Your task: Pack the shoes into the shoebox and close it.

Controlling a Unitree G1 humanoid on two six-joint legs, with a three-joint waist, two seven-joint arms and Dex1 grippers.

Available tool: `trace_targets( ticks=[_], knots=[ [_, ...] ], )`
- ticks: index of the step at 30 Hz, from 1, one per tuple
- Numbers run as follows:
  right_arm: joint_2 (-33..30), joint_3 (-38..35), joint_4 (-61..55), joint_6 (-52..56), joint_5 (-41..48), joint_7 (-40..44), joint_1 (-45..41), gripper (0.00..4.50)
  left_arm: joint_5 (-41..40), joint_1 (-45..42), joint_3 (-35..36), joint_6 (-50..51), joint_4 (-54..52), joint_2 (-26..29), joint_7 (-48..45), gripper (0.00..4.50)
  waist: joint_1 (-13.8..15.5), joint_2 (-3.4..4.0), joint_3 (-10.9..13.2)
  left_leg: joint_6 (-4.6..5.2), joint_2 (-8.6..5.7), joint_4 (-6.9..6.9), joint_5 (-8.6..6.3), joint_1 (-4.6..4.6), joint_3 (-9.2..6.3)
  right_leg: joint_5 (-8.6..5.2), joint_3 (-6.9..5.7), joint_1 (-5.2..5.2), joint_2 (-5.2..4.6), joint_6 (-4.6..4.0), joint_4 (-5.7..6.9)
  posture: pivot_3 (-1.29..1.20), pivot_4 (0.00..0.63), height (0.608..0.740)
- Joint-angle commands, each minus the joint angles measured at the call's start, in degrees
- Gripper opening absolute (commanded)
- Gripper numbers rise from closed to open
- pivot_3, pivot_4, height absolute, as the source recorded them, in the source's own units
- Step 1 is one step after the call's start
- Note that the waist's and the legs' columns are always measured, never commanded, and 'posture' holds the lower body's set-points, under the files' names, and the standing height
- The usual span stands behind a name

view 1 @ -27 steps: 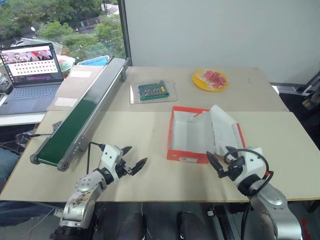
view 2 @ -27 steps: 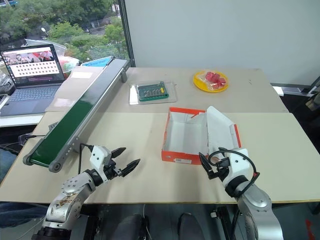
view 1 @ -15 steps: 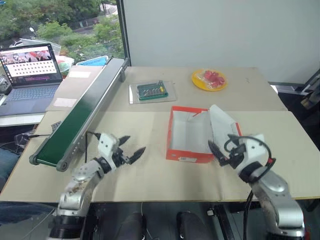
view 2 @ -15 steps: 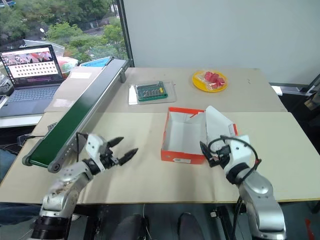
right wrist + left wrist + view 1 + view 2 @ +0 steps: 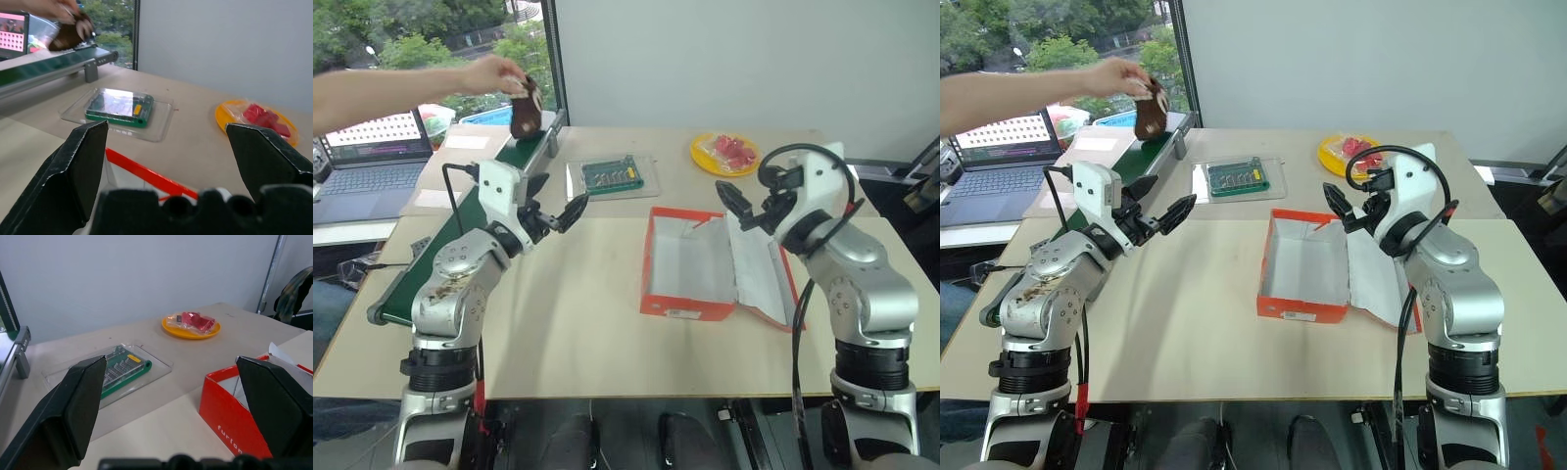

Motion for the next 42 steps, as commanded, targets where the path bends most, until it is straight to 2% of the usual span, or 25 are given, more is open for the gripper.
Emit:
trace_targets(
  ticks=[1, 5, 8, 19, 29, 37, 42],
  knots=[
    [0.54, 1.48, 1.81, -1.14, -0.83, 0.51, -2.42, 4.48, -0.49, 0.23, 1.15, 0.07, -3.58, 0.40, 0.90, 4.50, -0.16, 0.00, 0.00, 0.00, 0.01, 0.00, 0.00, 0.01, 0.00, 0.00, 0.00, 0.00, 0.01, 0.00, 0.00, 0.00, 0.150, 0.740],
    [1.29, 4.08, 4.26, -0.84, -0.93, 2.07, -3.64, 4.48, 0.23, 1.57, 2.52, -0.36, -3.04, 0.76, 2.19, 4.50, -0.33, 0.00, 0.00, -0.01, 0.01, -0.01, 0.00, 0.05, 0.01, 0.00, 0.01, 0.00, 0.01, -0.01, 0.02, 0.00, 0.150, 0.740],
    [3.03, 6.34, 6.00, -0.64, -0.38, 3.41, -5.60, 4.48, 0.34, 1.51, 6.75, 1.27, -0.43, 0.67, 6.78, 4.50, -0.57, 0.00, 0.00, -0.01, 0.03, 0.00, 0.01, 0.04, 0.03, 0.00, 0.04, -0.04, 0.02, -0.02, 0.02, 0.00, 0.150, 0.740],
    [6.77, 13.45, 9.93, -0.42, -0.54, 9.84, -10.94, 4.48, 1.75, 2.72, 17.51, 2.85, 14.28, 8.69, 10.07, 4.50, -0.43, 0.00, 0.01, -0.02, 0.05, -0.03, 0.01, 0.05, 0.02, 0.02, -0.01, -0.08, 0.02, -0.05, 0.15, 0.00, 0.150, 0.740],
    [7.37, 15.75, 11.01, 0.34, -0.87, 13.14, -11.79, 4.48, 4.29, -0.93, 15.52, -2.47, 28.37, 14.79, 2.82, 4.50, -0.29, -0.04, 0.03, -0.07, 0.05, -0.05, 0.00, 0.04, -0.01, 0.05, -0.10, -0.09, -0.02, -0.11, 0.14, 0.00, 0.150, 0.740],
    [7.18, 16.41, 10.72, 0.44, -1.53, 13.70, -11.17, 4.48, 7.85, -7.34, 12.71, -8.87, 42.11, 17.31, -0.38, 4.50, -0.40, -0.05, 0.03, -0.09, 0.05, -0.09, 0.00, 0.03, 0.03, 0.06, -0.10, -0.14, -0.01, -0.12, 0.16, 0.00, 0.150, 0.740],
    [6.82, 16.02, 9.43, 0.89, -1.71, 13.58, -10.27, 4.48, 8.88, -9.60, 11.52, -10.64, 47.04, 17.19, -1.68, 4.50, -0.39, -0.05, 0.04, -0.09, 0.05, -0.08, 0.00, 0.01, 0.04, 0.07, -0.11, -0.15, -0.02, -0.12, 0.17, 0.00, 0.150, 0.740]
  ],
)
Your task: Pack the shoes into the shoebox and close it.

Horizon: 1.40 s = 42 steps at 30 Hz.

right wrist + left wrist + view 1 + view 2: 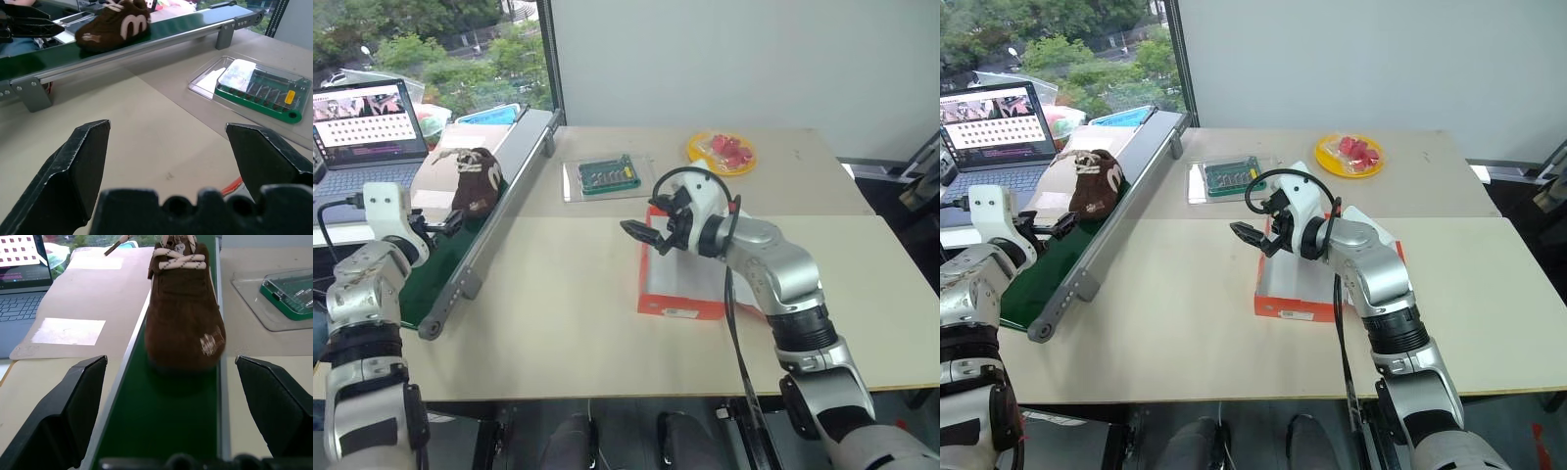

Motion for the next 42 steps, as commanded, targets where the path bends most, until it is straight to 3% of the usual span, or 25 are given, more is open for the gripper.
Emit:
trace_targets(
  ticks=[1, 9, 12, 14, 22, 24, 28, 32, 37, 42],
  knots=[
    [-0.57, -1.27, -2.96, 0.49, 0.01, -0.04, -0.22, 4.48, 0.90, -2.37, -0.65, -2.17, 2.76, 1.22, -1.21, 4.50, 0.00, 0.00, 0.00, 0.00, 0.00, 0.00, 0.00, 0.00, 0.00, 0.00, 0.00, 0.00, 0.00, 0.00, 0.00, 0.00, 0.150, 0.740],
    [-0.77, -1.08, -2.99, 0.52, -0.44, 0.00, -0.46, 4.48, 1.29, -4.12, -1.75, -1.44, 10.00, 1.30, -2.64, 4.50, -0.05, -0.01, 0.00, 0.00, 0.00, 0.00, 0.00, -0.01, 0.01, 0.00, 0.00, -0.02, 0.01, 0.00, 0.03, 0.00, 0.150, 0.740],
    [-0.75, -1.06, -2.86, 0.53, -0.60, 0.11, -0.63, 4.50, 1.17, -4.15, -1.83, -0.92, 11.17, 1.36, -3.20, 3.84, 0.07, -0.01, 0.00, 0.00, 0.00, 0.01, 0.00, -0.01, 0.02, 0.00, 0.00, -0.02, 0.00, 0.00, 0.05, 0.00, 0.150, 0.740],
    [-0.74, -1.03, -2.64, 0.55, -0.70, 0.16, -0.87, 4.50, 0.82, -4.11, -1.59, -0.80, 11.13, 1.13, -3.36, 3.04, 0.35, -0.01, 0.00, -0.01, 0.00, 0.04, 0.01, 0.00, -0.01, 0.00, -0.03, 0.00, -0.01, 0.00, 0.07, 0.00, 0.150, 0.740],
    [-0.48, -1.04, -2.46, 0.82, -1.05, 0.09, -1.20, 4.50, -0.09, -3.80, -0.95, 0.38, 8.42, -0.06, -2.27, 0.57, 0.74, -0.01, 0.00, -0.07, 0.00, 0.11, 0.05, 0.07, -0.05, 0.00, -0.05, 0.02, -0.02, -0.02, 0.06, 0.00, 0.150, 0.740],
    [-0.47, -1.15, -2.66, 0.99, -0.98, 0.01, -1.11, 4.50, -0.88, -4.05, -0.12, 0.44, 6.68, -0.36, -1.70, 0.23, 0.87, -0.01, 0.00, -0.07, 0.00, 0.12, 0.06, 0.07, -0.05, 0.00, -0.05, 0.02, -0.02, -0.02, 0.07, 0.00, 0.150, 0.740],
    [0.39, -2.85, -2.99, 2.47, 0.69, -0.62, -0.99, 4.50, -4.13, -6.03, 1.52, 2.62, -2.05, -1.74, -0.95, 0.23, 0.97, -0.09, 0.05, -0.07, 0.00, 0.13, 0.06, -0.01, -0.08, 0.01, -0.09, 0.01, -0.02, -0.03, 0.13, 0.00, 0.150, 0.740],
    [4.61, -9.40, -2.46, 6.71, 6.89, -3.44, -2.20, 4.50, -8.98, -8.72, 1.66, 9.68, -13.78, -4.76, 1.10, 0.23, 0.95, -0.33, 0.07, -0.07, 0.01, 0.17, 0.05, -0.50, -0.20, 0.05, -0.16, -0.37, -0.03, 0.00, 0.16, 0.00, 0.150, 0.740],
    [13.70, -24.76, 1.11, 15.42, 21.75, -12.87, -7.65, 4.50, -17.18, -14.80, 1.98, 19.21, -25.71, -14.85, 9.31, 0.23, 0.83, -0.33, 0.07, -0.13, -0.02, 0.17, 0.09, -0.83, -0.16, 0.11, -0.10, -0.72, -0.05, 0.03, 0.19, 0.00, 0.150, 0.740],
    [19.20, -34.29, 3.88, 18.80, 33.10, -21.53, -11.92, 4.50, -20.03, -19.06, -0.54, 24.17, -29.47, -24.10, 15.59, 0.23, 0.66, -0.33, 0.07, -0.11, -0.02, 0.17, 0.08, -0.80, -0.19, 0.12, -0.11, -0.67, -0.06, 0.03, 0.19, 0.00, 0.150, 0.740]
  ],
)
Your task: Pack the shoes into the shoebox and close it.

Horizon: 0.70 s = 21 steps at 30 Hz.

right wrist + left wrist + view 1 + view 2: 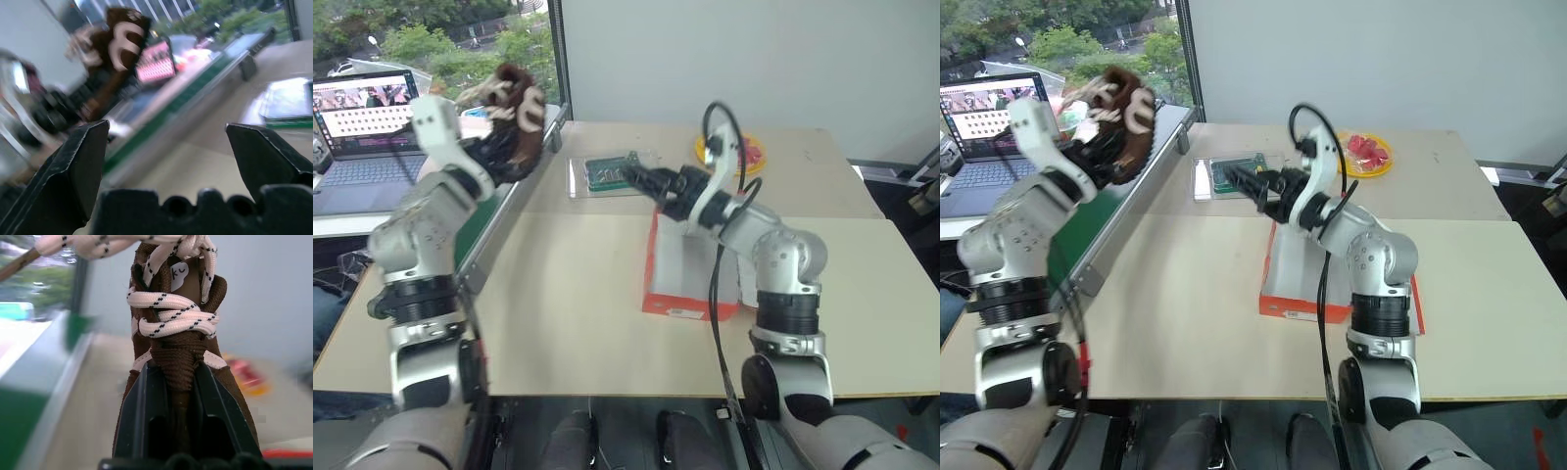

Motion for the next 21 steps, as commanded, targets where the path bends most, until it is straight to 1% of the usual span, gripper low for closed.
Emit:
trace_targets(
  ticks=[1, 4, 9, 12, 18, 20, 21],
  knots=[
    [2.78, -6.37, 1.05, 1.33, 8.53, -6.33, -2.77, 4.50, -1.75, -3.74, -1.92, 2.63, -3.18, -3.40, 3.79, 0.23, -0.31, 0.00, 0.00, 0.00, -0.01, -0.01, 0.00, 0.01, 0.01, 0.00, 0.00, 0.00, 0.01, 0.00, 0.01, 0.00, 0.150, 0.740],
    [3.69, -6.78, 1.77, 1.15, 10.57, -8.74, -3.16, 4.50, -2.63, -5.40, -2.69, 2.63, -2.53, -6.86, 4.99, 0.23, -0.97, 0.00, 0.00, 0.00, -0.01, -0.03, 0.01, 0.02, 0.05, 0.00, 0.04, -0.03, 0.06, 0.00, 0.01, 0.00, 0.150, 0.740],
    [3.41, -5.68, 2.09, 0.25, 11.94, -10.30, -3.09, 4.50, -3.19, -5.37, -4.16, 3.22, -3.09, -10.34, 6.15, 0.23, -1.30, 0.02, 0.01, 0.00, 0.00, -0.05, 0.01, 0.03, 0.14, 0.00, 0.15, -0.08, 0.12, 0.00, 0.00, 0.00, 0.150, 0.740],
    [3.39, -5.05, 2.08, -0.36, 12.24, -10.68, -2.67, 4.50, -1.72, -5.12, -6.55, 4.74, -3.14, -10.76, 6.67, 0.23, -1.20, 0.01, 0.01, 0.01, -0.01, -0.04, 0.01, 0.02, 0.14, 0.00, 0.15, -0.06, 0.11, 0.00, 0.00, 0.00, 0.150, 0.740],
    [3.91, -4.03, 2.41, -2.09, 11.80, -10.83, -2.00, 4.50, -2.38, -4.79, -7.75, 7.40, -3.30, -11.82, 7.62, 0.23, -1.06, 0.02, 0.01, 0.01, -0.01, -0.04, 0.01, 0.02, 0.14, 0.00, 0.16, -0.07, 0.12, 0.00, -0.01, 0.00, 0.150, 0.740],
    [4.30, -3.91, 2.74, -2.95, 11.56, -10.89, -2.04, 3.97, -2.14, -4.97, -8.32, 7.70, -3.19, -11.63, 7.26, 0.21, -1.13, 0.02, 0.01, 0.00, 0.00, -0.04, 0.01, 0.02, 0.14, 0.00, 0.16, -0.07, 0.14, 0.00, -0.01, 0.00, 0.150, 0.740],
    [4.51, -3.89, 2.90, -3.42, 11.49, -10.88, -2.02, 3.80, -2.13, -5.05, -8.40, 7.84, -3.21, -11.59, 7.21, 0.21, -1.11, 0.02, 0.01, 0.00, 0.00, -0.04, 0.01, 0.02, 0.14, 0.00, 0.16, -0.07, 0.14, 0.00, -0.01, 0.00, 0.150, 0.740]
  ],
)
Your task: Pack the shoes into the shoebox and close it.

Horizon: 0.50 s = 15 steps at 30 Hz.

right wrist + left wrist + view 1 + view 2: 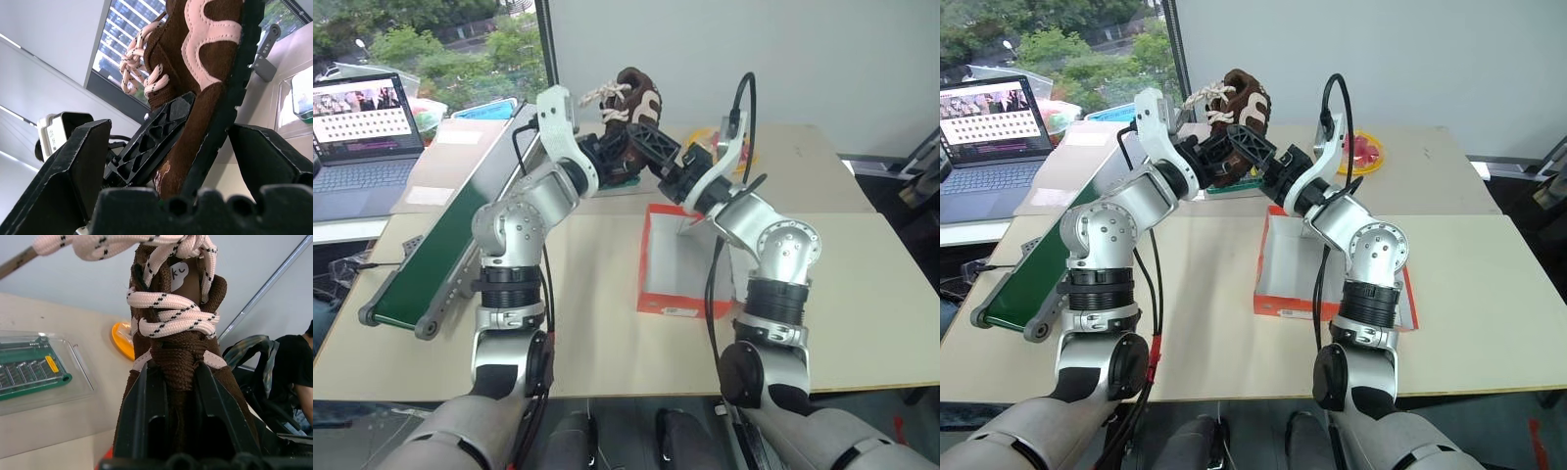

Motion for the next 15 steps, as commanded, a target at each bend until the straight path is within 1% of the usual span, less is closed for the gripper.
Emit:
trace_targets(
  ticks=[1, 2, 3, 4, 7, 8, 9, 11, 13, 15],
  knots=[
    [0.75, 0.83, -1.12, -3.41, 1.08, 0.32, -0.91, 3.41, -0.49, -1.12, -1.10, 0.73, -2.48, 0.06, -0.74, 0.21, 0.04, 0.00, 0.00, 0.00, 0.00, 0.00, 0.00, 0.00, 0.00, 0.00, 0.00, 0.00, 0.00, 0.00, 0.00, 0.00, 0.150, 0.740],
    [0.79, 0.89, -1.05, -3.80, 1.02, 0.33, -0.82, 3.02, -0.52, -1.14, -0.97, 0.77, -2.57, 0.06, -0.58, 0.21, 0.08, 0.00, 0.00, 0.00, -0.01, 0.00, 0.00, 0.00, 0.00, 0.00, 0.00, 0.00, -0.01, 0.00, 0.00, 0.00, 0.150, 0.740],
    [0.80, 0.97, -1.00, -4.10, 1.01, 0.33, -0.75, 2.89, -0.52, -1.15, -0.87, 0.80, -2.64, 0.06, -0.47, 0.21, 0.13, 0.00, 0.00, 0.00, -0.01, 0.00, 0.00, 0.00, 0.00, 0.00, 0.00, 0.00, -0.01, 0.00, 0.00, 0.00, 0.150, 0.740],
    [0.80, 1.00, -0.93, -4.42, 1.03, 0.33, -0.71, 2.41, -0.50, -1.16, -0.78, 0.73, -2.66, 0.01, -0.36, 0.21, 0.14, 0.00, 0.00, 0.00, -0.01, 0.00, 0.00, 0.00, 0.00, 0.00, 0.00, 0.00, -0.02, 0.00, 0.00, 0.00, 0.150, 0.740],
    [0.82, 1.09, -0.57, -5.28, 1.04, 0.20, -0.72, 1.36, -0.46, -1.18, -0.67, 0.56, -2.68, -0.14, -0.22, 0.21, 0.17, 0.00, 0.00, -0.01, -0.01, 0.00, 0.00, 0.00, 0.00, 0.00, 0.00, 0.00, -0.02, 0.00, -0.01, 0.00, 0.150, 0.740],
    [0.81, 1.14, -0.48, -5.46, 1.06, 0.16, -0.73, 1.16, -0.47, -1.18, -0.68, 0.56, -2.70, -0.15, -0.23, 0.21, 0.17, 0.00, 0.00, -0.01, -0.01, 0.00, 0.00, 0.00, 0.00, 0.00, 0.00, 0.00, -0.02, 0.00, -0.01, 0.00, 0.150, 0.740],
    [0.75, 1.24, -0.29, -5.69, 0.93, 0.24, -0.77, 0.72, -0.52, -1.20, -0.66, 0.49, -2.57, -0.17, -0.33, 0.21, 0.18, 0.00, 0.00, -0.01, -0.01, 0.00, 0.01, 0.00, 0.00, 0.00, 0.00, 0.00, -0.01, 0.00, -0.01, 0.00, 0.150, 0.740],
    [0.69, 1.37, 0.10, -6.11, 0.72, 0.41, -0.90, 0.37, -1.09, -1.25, -0.38, 0.35, -2.43, -0.38, -0.79, 0.21, 0.17, 0.00, 0.00, -0.01, -0.01, 0.00, 0.00, 0.00, 0.00, 0.00, 0.00, 0.00, -0.02, 0.00, 0.00, 0.00, 0.150, 0.740],
    [0.56, 1.57, 0.47, -6.60, 0.46, 0.62, -0.99, 0.27, -3.17, -1.19, 1.13, -0.19, -3.05, -1.25, -1.50, 1.11, 0.14, 0.00, 0.00, -0.01, -0.01, 0.00, 0.00, 0.00, 0.00, 0.00, 0.00, 0.00, -0.01, 0.00, -0.01, 0.00, 0.150, 0.740],
    [0.35, 1.84, 0.65, -7.05, 0.28, 0.73, -0.96, 0.24, -3.95, -0.82, 1.14, 0.26, -4.69, -0.85, -2.60, 1.85, 0.16, 0.00, 0.00, -0.01, 0.00, 0.00, 0.01, 0.00, 0.00, 0.00, 0.00, 0.00, -0.01, 0.00, -0.01, 0.00, 0.150, 0.740]
  ],
)
